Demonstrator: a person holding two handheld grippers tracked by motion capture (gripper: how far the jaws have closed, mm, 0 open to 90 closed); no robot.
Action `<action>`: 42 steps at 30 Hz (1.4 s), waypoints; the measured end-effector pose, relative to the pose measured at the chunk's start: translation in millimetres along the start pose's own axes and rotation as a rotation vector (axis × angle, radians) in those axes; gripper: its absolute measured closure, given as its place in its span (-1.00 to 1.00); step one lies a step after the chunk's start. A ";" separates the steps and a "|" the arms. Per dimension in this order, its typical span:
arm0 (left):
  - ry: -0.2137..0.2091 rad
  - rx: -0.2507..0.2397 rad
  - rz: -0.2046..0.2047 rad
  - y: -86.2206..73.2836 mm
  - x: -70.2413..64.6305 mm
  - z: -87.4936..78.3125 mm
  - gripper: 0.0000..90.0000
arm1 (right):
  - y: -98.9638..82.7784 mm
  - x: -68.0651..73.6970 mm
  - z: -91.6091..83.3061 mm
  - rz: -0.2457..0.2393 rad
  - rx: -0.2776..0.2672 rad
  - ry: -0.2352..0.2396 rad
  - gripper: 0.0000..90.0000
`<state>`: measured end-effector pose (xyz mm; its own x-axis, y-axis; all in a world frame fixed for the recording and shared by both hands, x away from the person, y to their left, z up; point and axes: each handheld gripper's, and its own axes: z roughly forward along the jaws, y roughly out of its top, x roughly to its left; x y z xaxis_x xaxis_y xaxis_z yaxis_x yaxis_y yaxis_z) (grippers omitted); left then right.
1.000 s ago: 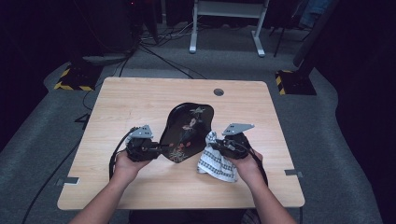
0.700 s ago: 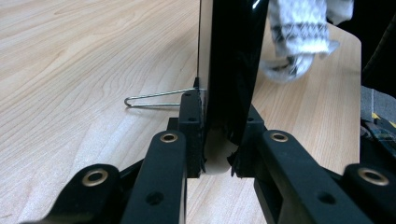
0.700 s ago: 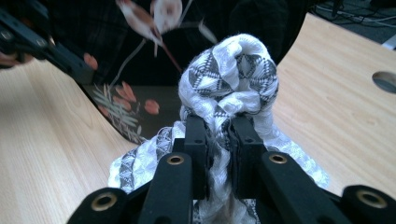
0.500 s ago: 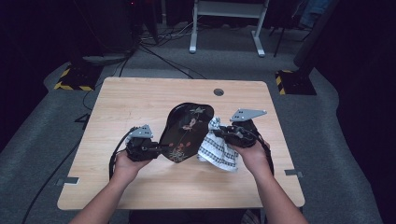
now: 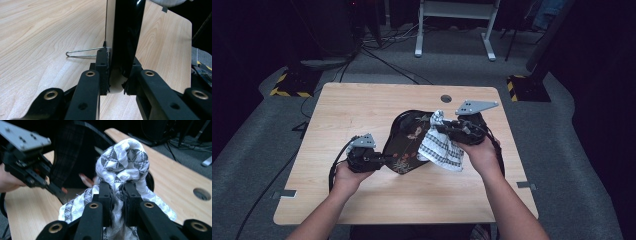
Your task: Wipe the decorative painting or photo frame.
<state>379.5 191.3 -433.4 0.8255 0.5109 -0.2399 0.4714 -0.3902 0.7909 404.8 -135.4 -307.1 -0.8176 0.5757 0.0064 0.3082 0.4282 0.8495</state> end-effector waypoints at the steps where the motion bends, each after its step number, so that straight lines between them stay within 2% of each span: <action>1: -0.003 0.000 -0.001 0.0 -0.1 0.1 0.74 | 6.1 0.4 -0.8 -0.009 -0.006 -0.001 0.78; 11: -0.009 0.000 -0.003 -0.1 0.0 0.1 0.74 | 40.3 5.5 1.2 -0.039 -0.038 0.000 0.78; 20: -0.014 0.001 0.001 0.1 -0.3 0.6 0.73 | 55.3 12.4 13.0 -0.050 -0.057 0.013 0.77; 25: -0.014 0.005 0.007 0.4 -0.2 0.5 0.74 | 64.4 17.7 19.1 -0.058 -0.085 0.017 0.74; 27: -0.012 0.005 0.013 0.6 -0.2 0.6 0.74 | 66.3 20.5 23.6 -0.060 -0.096 0.018 0.74; 31: -0.010 0.002 0.018 0.5 -0.9 1.0 0.74 | 68.0 26.2 34.1 -0.069 -0.081 0.011 0.75; 36: -0.013 0.004 0.018 0.4 -0.2 0.8 0.74 | 66.8 24.4 44.3 -0.061 -0.073 -0.004 0.74; 42: -0.014 0.005 0.018 0.7 -0.7 1.3 0.74 | 62.6 21.2 48.1 -0.057 -0.098 -0.030 0.74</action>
<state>379.6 189.7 -433.4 0.8381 0.4931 -0.2335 0.4580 -0.4033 0.7922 430.1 -62.9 -279.2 -0.8174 0.5732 -0.0579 0.2111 0.3915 0.8956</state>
